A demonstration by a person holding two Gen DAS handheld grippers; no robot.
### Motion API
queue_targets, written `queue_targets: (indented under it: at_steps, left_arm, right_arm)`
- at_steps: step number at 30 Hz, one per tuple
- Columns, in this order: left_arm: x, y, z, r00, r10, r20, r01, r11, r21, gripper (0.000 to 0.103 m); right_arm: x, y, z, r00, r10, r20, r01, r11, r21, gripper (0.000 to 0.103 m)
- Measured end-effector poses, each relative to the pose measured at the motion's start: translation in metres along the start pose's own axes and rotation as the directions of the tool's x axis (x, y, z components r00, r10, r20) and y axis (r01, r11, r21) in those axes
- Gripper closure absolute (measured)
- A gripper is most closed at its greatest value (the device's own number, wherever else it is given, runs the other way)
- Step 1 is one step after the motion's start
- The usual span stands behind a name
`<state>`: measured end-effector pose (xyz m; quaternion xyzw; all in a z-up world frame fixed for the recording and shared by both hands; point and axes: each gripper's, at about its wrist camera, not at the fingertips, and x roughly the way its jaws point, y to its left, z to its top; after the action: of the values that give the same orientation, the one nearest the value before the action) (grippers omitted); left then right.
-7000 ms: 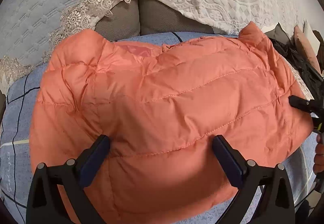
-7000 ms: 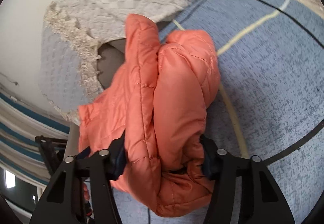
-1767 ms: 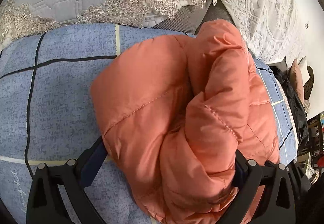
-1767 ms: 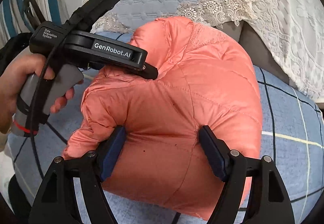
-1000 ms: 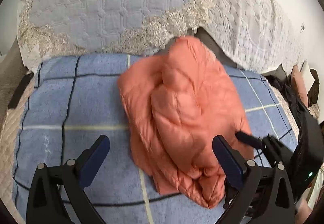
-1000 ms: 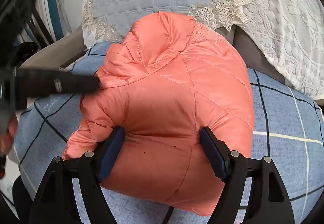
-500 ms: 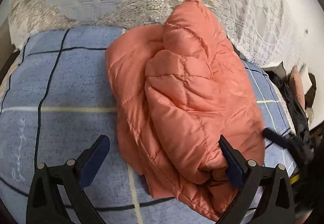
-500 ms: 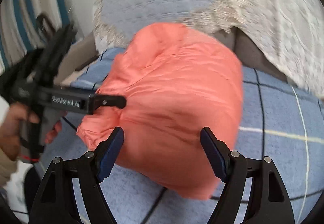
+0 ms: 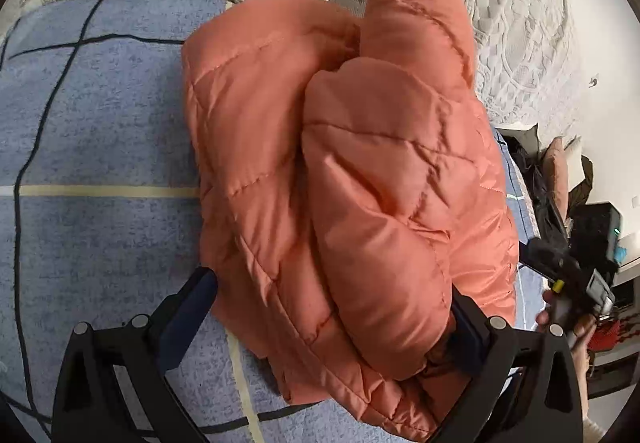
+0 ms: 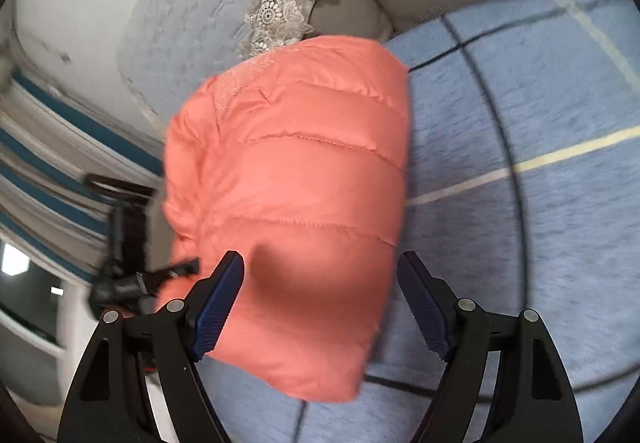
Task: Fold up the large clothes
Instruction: 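Squeeze the jacket bundle between both grippers and lift it off the cushion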
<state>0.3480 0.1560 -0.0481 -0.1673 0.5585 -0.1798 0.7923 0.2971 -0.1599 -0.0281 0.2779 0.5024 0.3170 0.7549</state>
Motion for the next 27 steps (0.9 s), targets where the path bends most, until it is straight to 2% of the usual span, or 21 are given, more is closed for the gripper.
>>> queue_targets:
  at_steps: [3, 5, 8, 12, 18, 20, 22, 27]
  left_arm:
    - [0.003, 0.004, 0.005, 1.000, -0.023, -0.016, 0.023, 1.000, -0.005, 0.000]
    - [0.004, 0.005, 0.009, 0.999, -0.037, -0.022, 0.037, 0.999, 0.002, 0.000]
    - [0.007, 0.009, 0.017, 0.996, -0.081, -0.038, 0.080, 0.997, -0.021, 0.000]
    - [0.008, 0.019, 0.027, 0.989, -0.139, -0.050, 0.136, 0.989, -0.061, 0.000]
    - [0.015, 0.031, 0.039, 0.982, -0.176, -0.070, 0.170, 0.982, -0.084, 0.000]
    - [0.023, 0.032, 0.040, 0.978, -0.180, -0.108, 0.171, 0.981, -0.093, 0.000]
    - [0.028, 0.040, 0.042, 0.971, -0.200, -0.131, 0.182, 0.973, -0.140, 0.000]
    - [0.043, 0.046, 0.046, 0.959, -0.220, -0.177, 0.191, 0.968, -0.165, 0.000]
  right_arm:
    - [0.012, -0.013, 0.009, 1.000, 0.022, -0.014, -0.022, 0.999, 0.044, 0.024]
    - [0.025, -0.018, 0.018, 0.996, 0.089, -0.028, -0.087, 0.994, 0.063, 0.024]
    - [0.037, -0.022, 0.028, 0.994, 0.098, -0.049, -0.094, 0.992, 0.079, 0.012]
    - [0.053, -0.025, 0.038, 0.988, 0.134, -0.076, -0.128, 0.988, 0.081, 0.001]
    - [0.076, -0.032, 0.041, 0.972, 0.191, -0.134, -0.174, 0.976, 0.128, 0.000]
    - [0.080, -0.032, 0.040, 0.966, 0.206, -0.155, -0.188, 0.974, 0.123, 0.000]
    - [0.085, -0.032, 0.041, 0.962, 0.213, -0.172, -0.192, 0.973, 0.128, 0.000]
    - [0.089, -0.028, 0.044, 0.965, 0.201, -0.170, -0.182, 0.975, 0.124, 0.000]
